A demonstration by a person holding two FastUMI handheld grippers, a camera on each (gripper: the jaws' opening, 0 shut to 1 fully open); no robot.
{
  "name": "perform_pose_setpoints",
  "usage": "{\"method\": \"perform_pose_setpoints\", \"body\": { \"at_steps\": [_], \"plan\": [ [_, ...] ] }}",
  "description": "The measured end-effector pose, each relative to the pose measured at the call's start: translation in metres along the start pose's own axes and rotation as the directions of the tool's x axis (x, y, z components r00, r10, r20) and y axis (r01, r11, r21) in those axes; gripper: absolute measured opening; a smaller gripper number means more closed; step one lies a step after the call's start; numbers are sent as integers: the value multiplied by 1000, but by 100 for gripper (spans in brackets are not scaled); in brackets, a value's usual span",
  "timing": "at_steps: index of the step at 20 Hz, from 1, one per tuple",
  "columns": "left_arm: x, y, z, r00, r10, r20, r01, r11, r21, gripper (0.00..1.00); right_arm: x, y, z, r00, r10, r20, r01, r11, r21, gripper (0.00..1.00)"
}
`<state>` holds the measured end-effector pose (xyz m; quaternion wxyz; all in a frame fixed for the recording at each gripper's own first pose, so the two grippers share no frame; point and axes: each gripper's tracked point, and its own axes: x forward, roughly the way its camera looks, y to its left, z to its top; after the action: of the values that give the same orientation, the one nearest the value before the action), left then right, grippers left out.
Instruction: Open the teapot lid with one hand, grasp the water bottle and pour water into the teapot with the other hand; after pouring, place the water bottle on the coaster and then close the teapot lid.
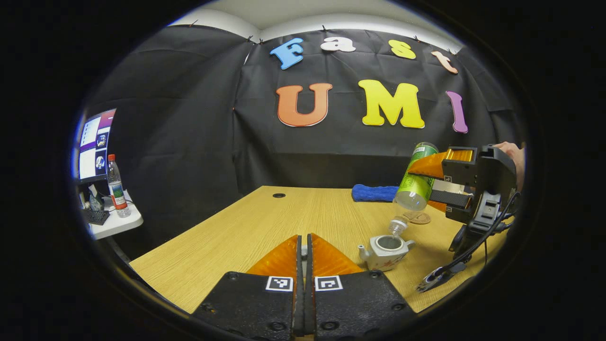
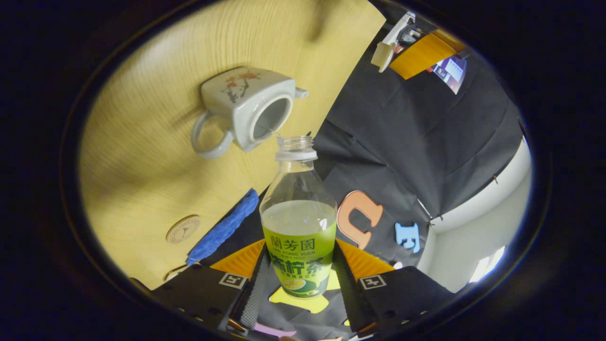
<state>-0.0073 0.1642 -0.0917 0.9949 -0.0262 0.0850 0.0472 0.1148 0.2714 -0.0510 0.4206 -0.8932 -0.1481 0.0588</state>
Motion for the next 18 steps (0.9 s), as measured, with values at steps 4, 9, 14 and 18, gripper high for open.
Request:
{"method": "perform_pose_setpoints", "body": {
  "at_steps": [4,9,14,18],
  "plan": [
    [-3,2,-1,1000,6,-2,-6,1000,-3,3,-1,2,1,1000,-4,2,4,1000,12,71],
    [-3,8,-1,1000,21,2,-21,1000,-5,3,-1,16,2,999,46,12,-47,986,160,71],
    [-8,11,9,999,42,20,-42,999,-3,3,-5,41,1,989,145,21,-140,891,432,72],
    [-12,1,17,999,32,29,-32,999,1,3,-13,40,-2,978,196,68,-193,742,642,71]
  ]
}}
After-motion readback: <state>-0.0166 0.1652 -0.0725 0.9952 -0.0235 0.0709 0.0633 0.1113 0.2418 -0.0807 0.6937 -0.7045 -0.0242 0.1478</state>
